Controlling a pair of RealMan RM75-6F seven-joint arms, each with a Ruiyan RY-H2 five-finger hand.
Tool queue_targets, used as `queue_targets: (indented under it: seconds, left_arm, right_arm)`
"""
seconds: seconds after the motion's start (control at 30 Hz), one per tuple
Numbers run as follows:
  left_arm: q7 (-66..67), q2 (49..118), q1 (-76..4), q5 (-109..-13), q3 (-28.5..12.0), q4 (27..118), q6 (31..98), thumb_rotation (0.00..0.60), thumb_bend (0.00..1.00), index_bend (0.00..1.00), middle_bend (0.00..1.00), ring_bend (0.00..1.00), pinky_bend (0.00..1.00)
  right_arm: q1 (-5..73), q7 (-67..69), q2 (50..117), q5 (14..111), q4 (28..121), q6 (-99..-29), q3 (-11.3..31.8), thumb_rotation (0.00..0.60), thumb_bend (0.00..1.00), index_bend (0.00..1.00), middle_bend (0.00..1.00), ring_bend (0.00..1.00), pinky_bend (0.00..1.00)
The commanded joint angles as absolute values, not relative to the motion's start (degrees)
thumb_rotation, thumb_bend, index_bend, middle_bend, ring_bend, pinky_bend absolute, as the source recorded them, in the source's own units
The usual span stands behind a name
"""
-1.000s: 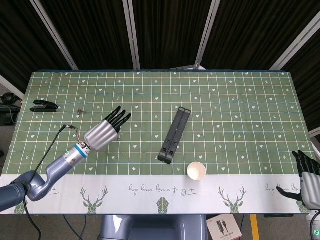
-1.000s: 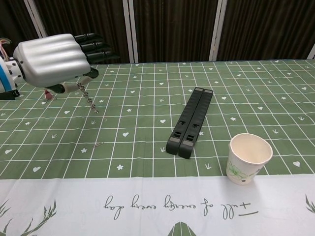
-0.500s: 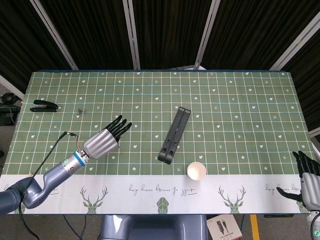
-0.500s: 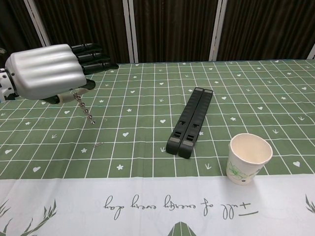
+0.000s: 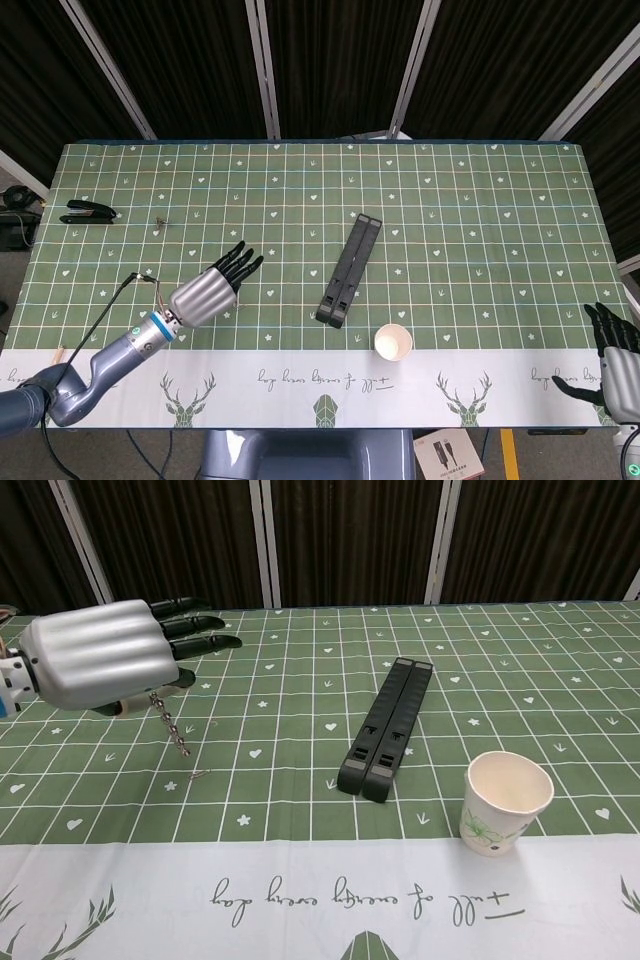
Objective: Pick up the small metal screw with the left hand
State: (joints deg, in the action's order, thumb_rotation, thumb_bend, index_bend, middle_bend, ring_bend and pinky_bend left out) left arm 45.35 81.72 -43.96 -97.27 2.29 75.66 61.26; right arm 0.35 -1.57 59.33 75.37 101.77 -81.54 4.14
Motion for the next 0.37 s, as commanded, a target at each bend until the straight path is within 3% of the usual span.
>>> queue_targets:
  seconds: [0.03,0.37]
  left_arm:
    - [45.6,82.1,-43.9,-97.1,2.3,75.3,60.6,0.6,0.39,0.63,0.0,0.0,0.0]
    - [46.3,82.6,-43.4,-96.2,1.8,74.4,59.7,0.6,0.39,0.63,0.0,0.0,0.0]
  right_arm:
    - [0.3,-1.6,59.3,75.4,101.8,-81.6,4.1,0.6,0.02,0.01,0.0,0.0,0.0]
    - [0.2,-1.4,59.3,75.9,101.8,-81.8,4.1,0.6,0.02,0.01,0.0,0.0,0.0]
